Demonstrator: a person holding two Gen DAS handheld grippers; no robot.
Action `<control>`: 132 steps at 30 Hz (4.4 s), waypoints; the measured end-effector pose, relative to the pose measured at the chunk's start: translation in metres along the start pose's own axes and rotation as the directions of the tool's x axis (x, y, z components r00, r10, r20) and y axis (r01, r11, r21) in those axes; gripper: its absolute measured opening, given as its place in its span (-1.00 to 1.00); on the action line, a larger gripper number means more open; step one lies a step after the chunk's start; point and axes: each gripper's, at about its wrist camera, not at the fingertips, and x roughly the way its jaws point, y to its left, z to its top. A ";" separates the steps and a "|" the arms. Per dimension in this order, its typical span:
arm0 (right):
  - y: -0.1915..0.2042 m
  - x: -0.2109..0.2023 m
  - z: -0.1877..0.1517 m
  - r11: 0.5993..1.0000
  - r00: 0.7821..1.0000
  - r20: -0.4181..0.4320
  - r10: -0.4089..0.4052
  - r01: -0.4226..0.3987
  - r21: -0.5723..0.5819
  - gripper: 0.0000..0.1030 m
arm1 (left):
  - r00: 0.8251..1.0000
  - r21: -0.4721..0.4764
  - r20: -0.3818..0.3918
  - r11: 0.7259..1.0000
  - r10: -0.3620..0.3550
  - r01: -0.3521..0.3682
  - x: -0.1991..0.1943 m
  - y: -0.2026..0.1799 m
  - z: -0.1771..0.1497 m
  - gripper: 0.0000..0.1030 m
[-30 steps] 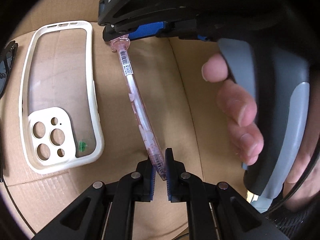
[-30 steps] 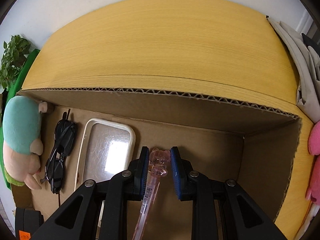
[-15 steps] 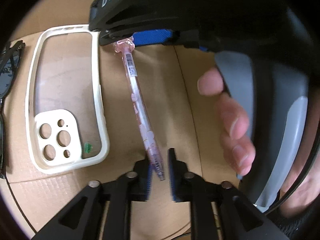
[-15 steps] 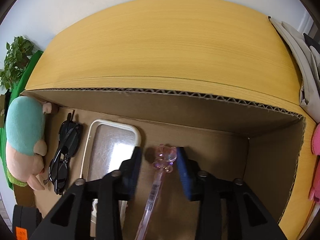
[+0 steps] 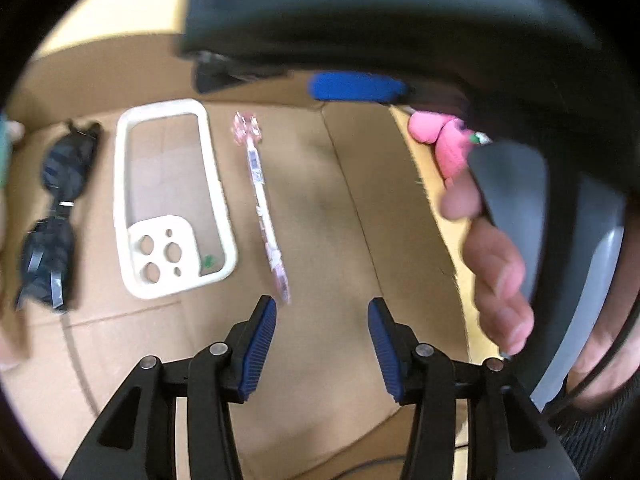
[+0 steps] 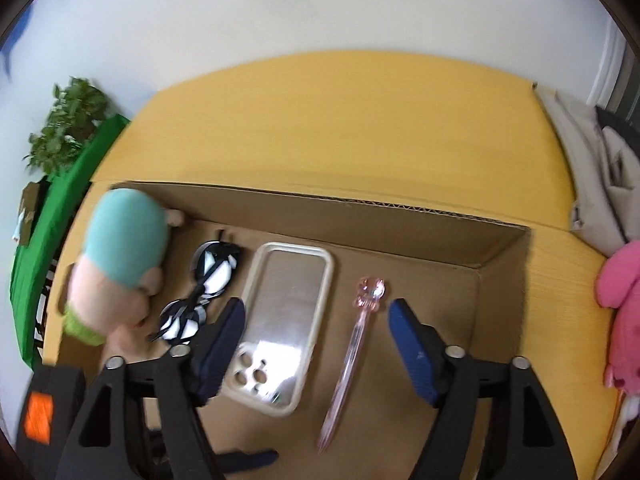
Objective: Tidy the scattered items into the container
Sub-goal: 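Withdraw both tools from the box and move toward the earbud case, then close the left tool on the white earbud case, then lift the earbud case with the left tool and carry it into the box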
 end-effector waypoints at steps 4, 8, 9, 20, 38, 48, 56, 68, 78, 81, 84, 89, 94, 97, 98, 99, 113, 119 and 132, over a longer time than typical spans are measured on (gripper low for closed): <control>-0.019 -0.043 -0.021 0.999 0.996 0.086 -0.030 0.028 0.015 0.82 | 0.980 0.060 0.139 0.987 0.141 -0.150 -0.047 -0.007 -0.033 0.21; 0.005 -0.085 -0.079 0.999 0.989 0.141 -0.048 0.046 0.013 0.82 | 0.941 0.052 0.250 0.967 0.231 -0.251 -0.090 0.005 -0.062 0.43; 0.010 -0.093 -0.096 0.998 0.986 0.158 -0.060 0.059 0.008 0.82 | 0.934 0.044 0.264 0.965 0.240 -0.260 -0.096 0.009 -0.067 0.43; 0.051 -0.122 -0.179 0.982 0.952 0.248 -0.179 0.188 -0.011 0.82 | 0.896 0.005 0.347 0.955 0.275 -0.295 -0.138 0.033 -0.159 0.43; 0.057 -0.136 -0.194 0.981 0.946 0.266 -0.185 0.194 -0.007 0.82 | 0.885 0.015 0.376 0.953 0.276 -0.304 -0.144 0.023 -0.178 0.43; 0.058 -0.133 -0.206 0.983 0.949 0.262 -0.175 0.184 -0.010 0.82 | 0.902 0.020 0.339 0.957 0.267 -0.290 -0.131 0.027 -0.181 0.43; 0.068 -0.118 -0.262 0.996 0.971 0.228 -0.064 0.078 -0.052 0.82 | 0.955 0.029 0.236 0.981 0.179 -0.191 -0.109 0.041 -0.193 0.43; 0.093 -0.054 -0.288 0.995 0.989 0.126 0.083 -0.075 -0.066 0.82 | 0.997 -0.095 0.078 0.995 0.022 -0.014 -0.063 0.072 -0.194 0.43; 0.098 -0.020 -0.287 0.995 0.997 0.060 0.042 -0.037 -0.091 0.44 | 0.997 -0.160 0.040 0.984 -0.072 0.077 -0.044 0.086 -0.191 0.19; 0.097 -0.019 -0.284 0.995 0.997 0.072 0.041 -0.034 -0.099 0.17 | 0.995 -0.171 0.028 0.981 -0.092 0.096 -0.040 0.086 -0.190 -0.03; 0.102 -0.017 -0.283 0.991 0.998 0.066 0.010 -0.001 -0.130 -0.08 | 0.994 -0.178 0.013 0.978 -0.107 0.107 -0.038 0.086 -0.189 -0.22; 0.102 -0.019 -0.287 0.991 0.998 0.067 0.000 0.009 -0.130 -0.08 | 0.994 -0.211 0.010 0.972 -0.105 0.105 -0.038 0.094 -0.193 -0.50; 0.096 -0.025 -0.291 0.995 0.997 0.078 0.027 -0.019 -0.097 -0.09 | 0.989 -0.226 0.028 0.963 -0.148 0.150 -0.042 0.095 -0.199 -0.55; 0.093 -0.036 -0.291 0.996 0.994 0.101 0.049 -0.041 -0.079 -0.09 | 0.980 -0.236 0.061 0.952 -0.188 0.197 -0.049 0.097 -0.201 -0.48; 0.092 -0.039 -0.291 0.996 0.993 0.106 0.055 -0.046 -0.077 -0.09 | 0.980 -0.238 0.074 0.951 -0.186 0.199 -0.052 0.098 -0.201 -0.40; 0.092 -0.043 -0.291 0.996 0.992 0.113 0.063 -0.055 -0.071 -0.09 | 0.980 -0.241 0.083 0.950 -0.183 0.198 -0.054 0.098 -0.201 -0.26; 0.110 -0.070 -0.290 0.988 0.978 0.157 0.141 -0.128 -0.091 -0.09 | 0.947 -0.258 0.163 0.914 -0.278 0.313 -0.079 0.086 -0.197 -0.53; 0.123 -0.088 -0.278 0.981 0.973 0.173 0.152 -0.129 -0.142 -0.09 | 0.942 -0.227 0.206 0.923 -0.267 0.311 -0.109 0.081 -0.192 -0.52; 0.148 -0.118 -0.143 0.941 0.971 0.150 0.186 -0.132 -0.312 -0.09 | 0.950 -0.063 0.279 0.985 -0.139 0.162 -0.196 0.072 -0.078 -0.53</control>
